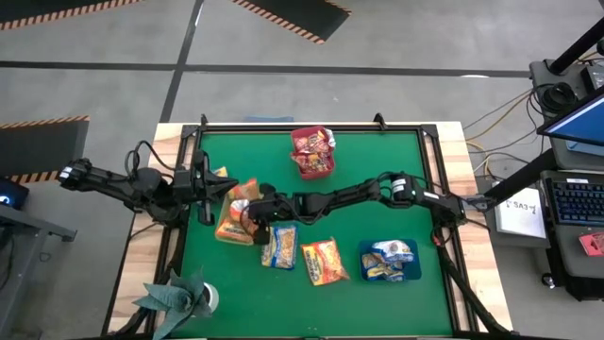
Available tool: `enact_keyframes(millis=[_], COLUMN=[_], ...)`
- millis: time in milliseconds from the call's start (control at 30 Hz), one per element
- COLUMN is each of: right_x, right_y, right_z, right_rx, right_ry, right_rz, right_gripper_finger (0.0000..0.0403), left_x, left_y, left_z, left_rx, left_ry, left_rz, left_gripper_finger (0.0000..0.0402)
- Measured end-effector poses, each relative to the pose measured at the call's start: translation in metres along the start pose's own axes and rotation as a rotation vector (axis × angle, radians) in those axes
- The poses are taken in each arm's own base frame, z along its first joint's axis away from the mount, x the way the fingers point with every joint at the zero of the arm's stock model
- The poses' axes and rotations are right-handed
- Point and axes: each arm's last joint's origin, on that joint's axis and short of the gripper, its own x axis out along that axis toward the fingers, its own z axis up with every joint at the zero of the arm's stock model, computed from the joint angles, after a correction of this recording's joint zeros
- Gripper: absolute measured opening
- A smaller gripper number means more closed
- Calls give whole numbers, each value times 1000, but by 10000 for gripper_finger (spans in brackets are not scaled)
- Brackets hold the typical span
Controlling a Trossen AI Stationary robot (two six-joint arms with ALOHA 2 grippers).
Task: Sort Maruchan noodles
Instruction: Put the orange noodle pack into the yellow bin
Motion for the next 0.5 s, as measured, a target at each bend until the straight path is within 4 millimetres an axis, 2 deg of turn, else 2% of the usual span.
enact_keyframes(millis=[233,500], right_x=[-4,-5], right_y=[-14,-31], right_z=[9,13], right_rx=[67,183], right_ry=[-27,-44], right_rz=[-17,-17], right_gripper_finger=[36,40], left_x=[0,0], left_y=[0,0], left_z=[0,0], left_rx=[-2,-2], left_ry=[2,2], left_rz=[0,0], left_gripper_finger=[0,0])
